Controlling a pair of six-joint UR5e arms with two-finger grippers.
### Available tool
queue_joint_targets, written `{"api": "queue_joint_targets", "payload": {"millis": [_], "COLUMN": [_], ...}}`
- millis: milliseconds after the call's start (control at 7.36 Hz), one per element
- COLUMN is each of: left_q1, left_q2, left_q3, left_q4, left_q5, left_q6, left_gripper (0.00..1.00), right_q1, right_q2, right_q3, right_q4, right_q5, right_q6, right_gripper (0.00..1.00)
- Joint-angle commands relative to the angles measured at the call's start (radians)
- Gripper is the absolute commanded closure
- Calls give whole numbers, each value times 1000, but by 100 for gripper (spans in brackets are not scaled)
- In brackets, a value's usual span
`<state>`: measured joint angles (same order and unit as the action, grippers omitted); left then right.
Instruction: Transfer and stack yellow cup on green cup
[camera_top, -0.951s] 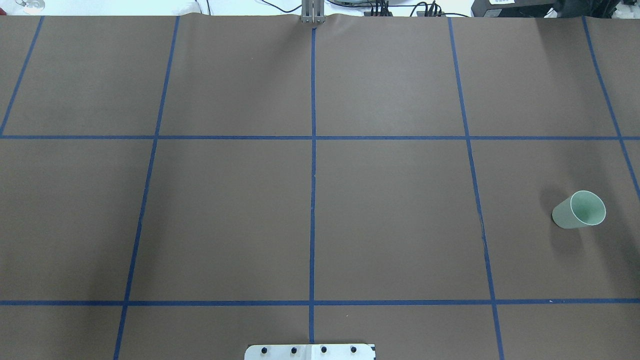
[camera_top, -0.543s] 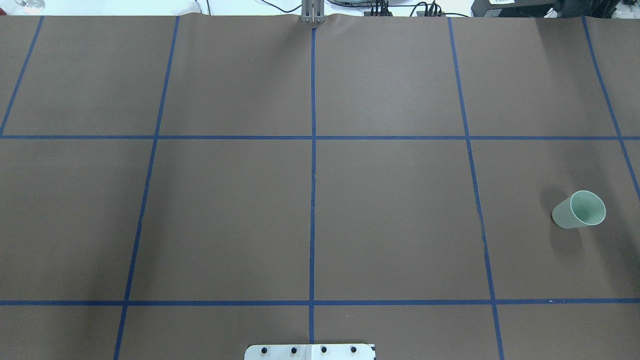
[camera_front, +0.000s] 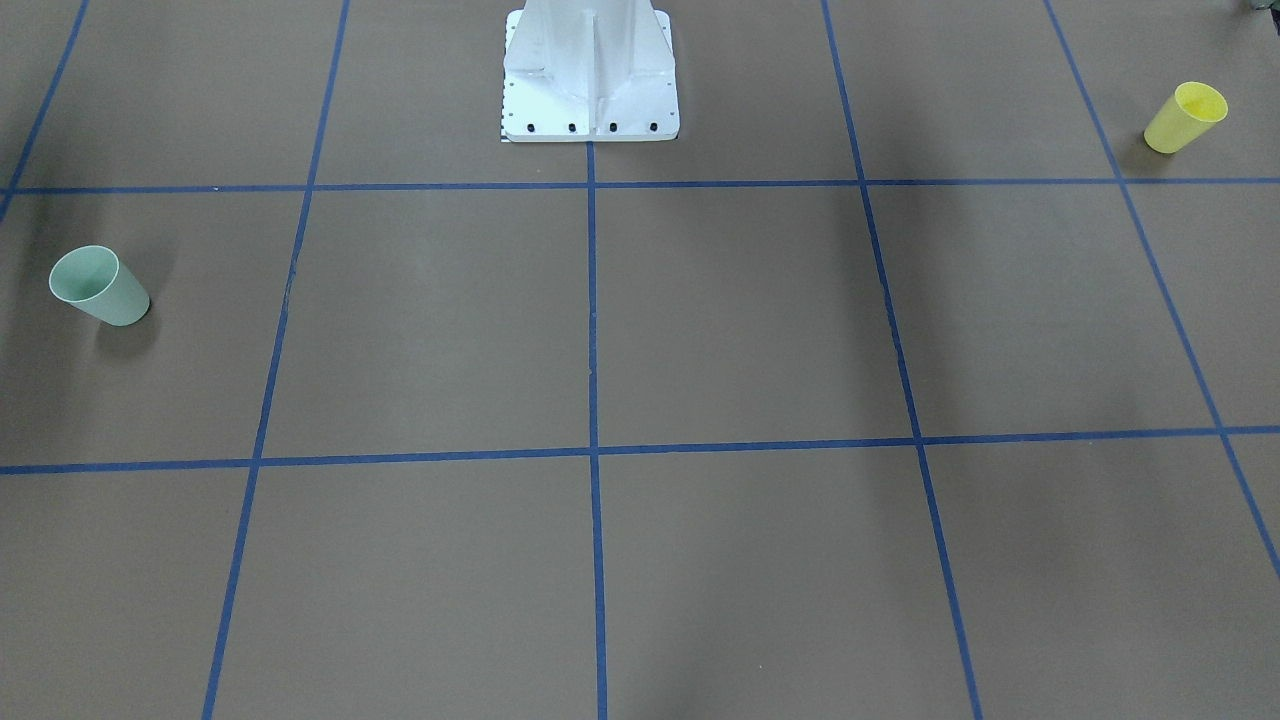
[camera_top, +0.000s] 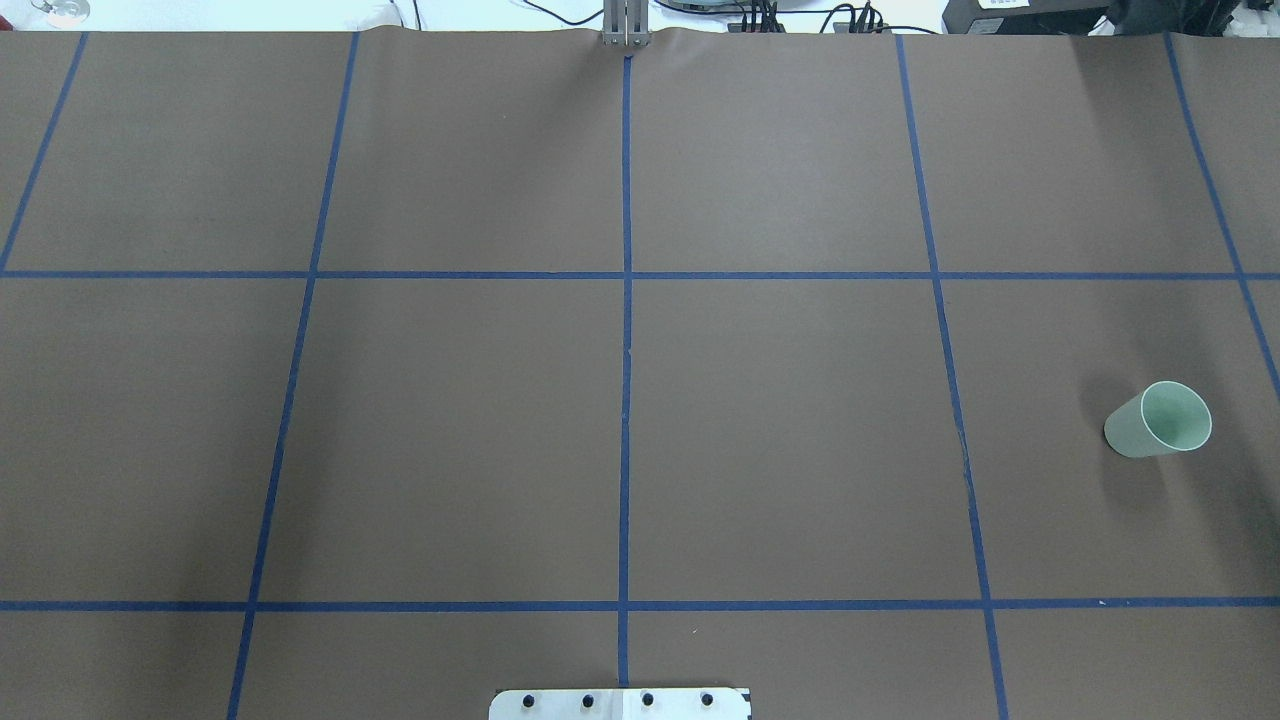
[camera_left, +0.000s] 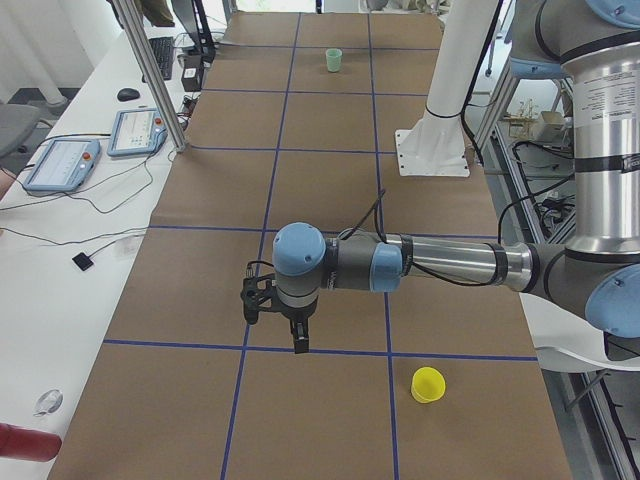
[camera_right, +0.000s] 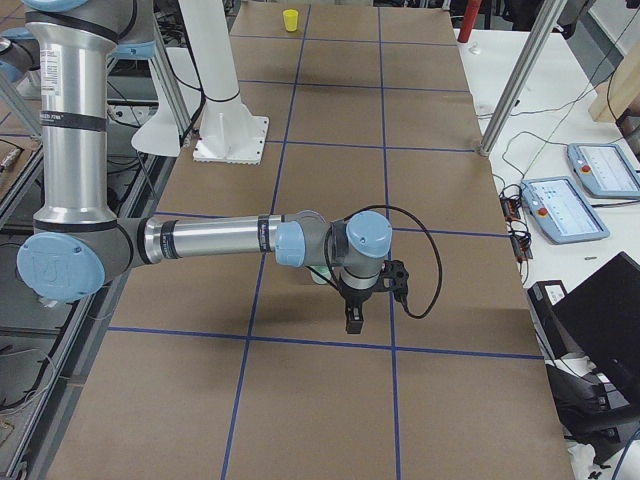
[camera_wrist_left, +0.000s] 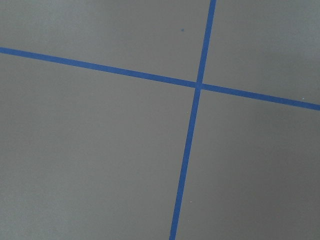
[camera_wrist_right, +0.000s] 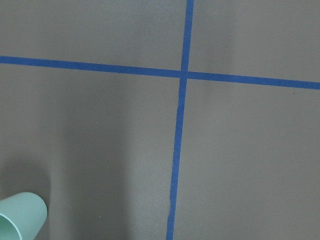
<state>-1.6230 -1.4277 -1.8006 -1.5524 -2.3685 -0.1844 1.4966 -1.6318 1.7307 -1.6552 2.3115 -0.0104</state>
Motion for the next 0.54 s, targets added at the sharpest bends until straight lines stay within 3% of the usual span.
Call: {"api": "queue_joint_targets", "payload": {"millis": [0,272,408], "left_q1": [5,15,97], "left_q2": [0,-2,-14], "left_q3": [-5,-16,-22], "left_q4": [-3,-96,-139], "left_q5": [-2,0,8], "left_q6": [-7,-80,-212], "left_gripper": [0,0,0], "right_q1": [-1,-4,-7], "right_q2": [0,0,0], "right_q3": [0,0,0], "right_q4": [0,0,0], "right_q5": [0,0,0], "right_q6": [-2,-2,-2], "right_gripper": [1,1,1]}}
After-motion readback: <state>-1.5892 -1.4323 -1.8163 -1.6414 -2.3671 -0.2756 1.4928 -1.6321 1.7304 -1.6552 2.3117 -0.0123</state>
